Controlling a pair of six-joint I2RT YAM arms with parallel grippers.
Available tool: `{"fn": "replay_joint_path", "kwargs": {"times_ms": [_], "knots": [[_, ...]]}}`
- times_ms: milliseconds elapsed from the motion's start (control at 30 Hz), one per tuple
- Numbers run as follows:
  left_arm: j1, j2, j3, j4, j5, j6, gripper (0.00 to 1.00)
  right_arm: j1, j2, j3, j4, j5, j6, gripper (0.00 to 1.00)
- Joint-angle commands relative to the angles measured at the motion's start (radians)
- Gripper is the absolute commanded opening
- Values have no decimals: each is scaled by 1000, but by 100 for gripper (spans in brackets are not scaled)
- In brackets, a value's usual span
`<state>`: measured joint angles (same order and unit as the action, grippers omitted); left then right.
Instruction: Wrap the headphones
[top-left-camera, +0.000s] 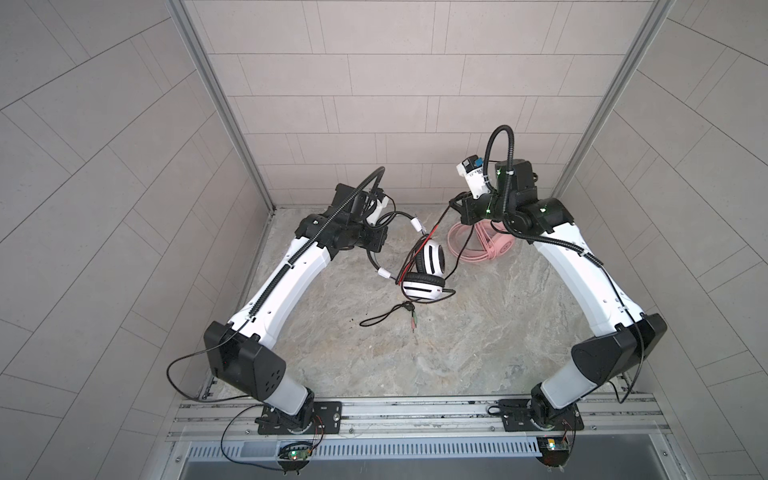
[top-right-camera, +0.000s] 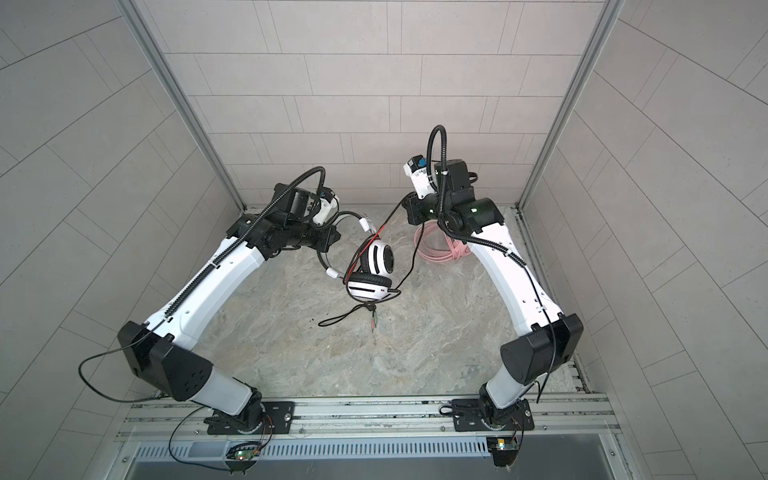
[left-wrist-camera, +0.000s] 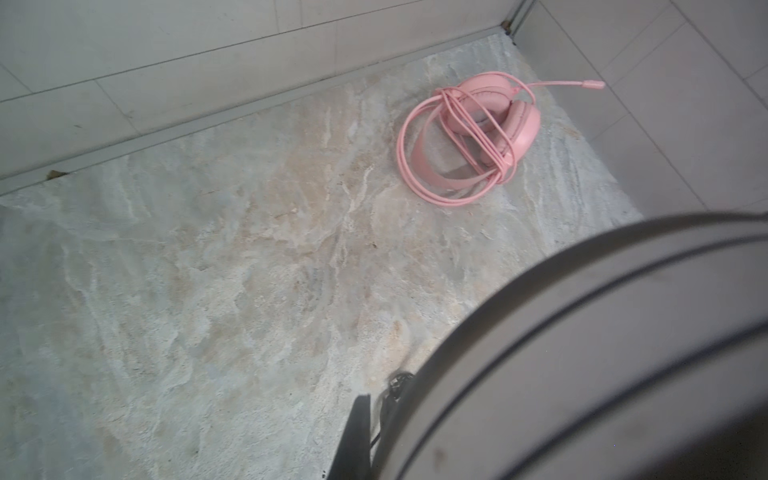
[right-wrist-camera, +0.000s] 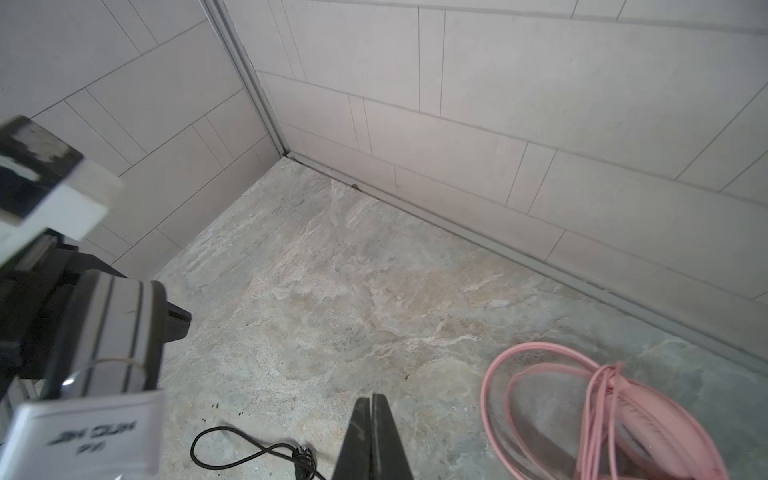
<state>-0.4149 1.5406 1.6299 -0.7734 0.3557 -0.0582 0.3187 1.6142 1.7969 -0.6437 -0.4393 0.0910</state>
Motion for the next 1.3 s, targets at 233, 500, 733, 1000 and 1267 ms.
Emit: {"fn": "replay_joint_path", "kwargs": {"times_ms": [233,500,733,1000,1267], "knots": [[1,-92,42,49,204,-86,0,-10,26,-198,229,-157,125,3],[7,-102,41,135,302,-173,0,4,41,-374,432,-230,218,11],[13,-102,51,217,354,-255,0,31,74,-476,605,-229,310,12],[36,-107,44,314,379,-355,0,73,152,-527,752,-213,382,12],[91,-103,25,362,367,-465,0,96,232,-588,883,-159,456,9]]}}
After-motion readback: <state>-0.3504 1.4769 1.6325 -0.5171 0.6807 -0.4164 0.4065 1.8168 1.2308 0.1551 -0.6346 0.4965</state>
